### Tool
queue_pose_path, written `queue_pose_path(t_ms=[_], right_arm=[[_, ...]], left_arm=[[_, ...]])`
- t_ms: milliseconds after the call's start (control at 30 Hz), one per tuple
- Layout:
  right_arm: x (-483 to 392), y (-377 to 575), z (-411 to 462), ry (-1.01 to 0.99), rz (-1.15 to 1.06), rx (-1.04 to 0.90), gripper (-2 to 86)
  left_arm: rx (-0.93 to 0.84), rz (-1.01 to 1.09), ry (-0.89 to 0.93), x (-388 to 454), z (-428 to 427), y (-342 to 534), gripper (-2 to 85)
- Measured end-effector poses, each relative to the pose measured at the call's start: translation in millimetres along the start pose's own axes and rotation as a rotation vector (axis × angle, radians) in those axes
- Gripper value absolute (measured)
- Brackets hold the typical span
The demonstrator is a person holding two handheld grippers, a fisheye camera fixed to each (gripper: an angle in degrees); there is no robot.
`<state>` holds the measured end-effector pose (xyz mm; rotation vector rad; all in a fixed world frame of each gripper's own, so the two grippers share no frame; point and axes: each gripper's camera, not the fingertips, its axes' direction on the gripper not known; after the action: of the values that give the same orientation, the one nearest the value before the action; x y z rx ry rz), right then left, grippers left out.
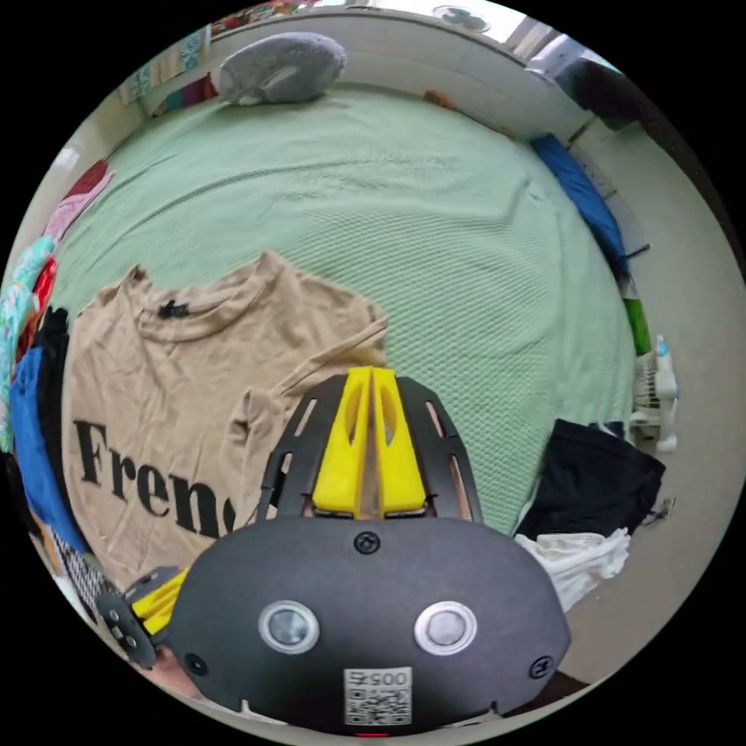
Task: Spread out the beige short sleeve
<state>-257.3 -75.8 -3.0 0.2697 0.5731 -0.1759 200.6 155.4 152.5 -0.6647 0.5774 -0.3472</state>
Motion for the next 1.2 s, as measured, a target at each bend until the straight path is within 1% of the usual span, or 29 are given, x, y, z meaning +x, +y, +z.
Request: queue_pose_path(t_ms=[33, 100, 167, 233, 333, 400, 533, 600, 667, 733, 767, 900, 1033, 1100, 1167, 1200], right_arm=[[5, -7, -4, 0.049, 0.014, 0.036, -0.2], [16, -16, -3, 0.077, 0.073, 0.024, -0.4], [23, -20, 4, -0.059, 0.088, -0.040, -0.1], [18, -13, 3, -0.150, 0.033, -0.038, 1.0], [0, 4, 3, -0.196, -0.082, -0.068, 5.4], [-10, 12, 5, -0.187, -0.132, -0.086, 6.2], [-22, 12, 23, -0.148, -0.115, -0.113, 3.7], [-31, 10, 25, -0.102, -0.158, -0.101, 0.6], [-47, 0, 22, -0.016, -0.236, -0.143, -0.8], [-54, -8, 16, 0.041, -0.256, -0.135, -1.2], [-54, -14, 17, 0.067, -0.230, -0.142, -1.4], [-48, -20, 28, 0.031, -0.121, -0.171, -1.1], [-39, 2, 9, 0.038, -0.072, -0.055, 1.0], [-34, 21, -6, -0.001, -0.111, -0.022, 2.5], [-38, 57, -23, -0.042, -0.254, -0.044, 4.6], [-40, 68, -27, -0.040, -0.291, -0.049, 5.1]], left_arm=[[-0.002, 0.000, 0.003, -1, 0, -1, -0.7], [-0.004, 0.001, 0.003, -2, 0, -1, -0.7], [-0.006, 0.000, 0.005, -4, 1, -2, -0.7], [-0.004, -0.004, 0.012, -6, 1, -1, -0.7], [-0.002, -0.011, 0.023, -9, 0, 0, -0.7], [-0.003, -0.013, 0.023, -10, 0, 0, -0.7], [-0.004, -0.007, 0.017, -12, 1, 1, -0.7], [-0.002, -0.010, 0.025, -14, 1, 2, -0.7], [-0.005, -0.017, 0.038, -16, 1, 2, -0.7], [0.003, -0.017, 0.052, -18, 1, 1, -0.7], [-0.003, -0.019, 0.066, -18, 2, 0, -0.7], [-0.004, 0.008, 0.042, -15, 5, 0, -0.7], [0.000, 0.020, 0.025, -14, 6, 2, -0.7], [-0.003, 0.012, 0.037, -16, 7, 2, -0.7], [-0.007, 0.006, 0.047, -18, 8, 2, -0.7], [-0.007, 0.006, 0.048, -19, 9, 2, -0.7]])
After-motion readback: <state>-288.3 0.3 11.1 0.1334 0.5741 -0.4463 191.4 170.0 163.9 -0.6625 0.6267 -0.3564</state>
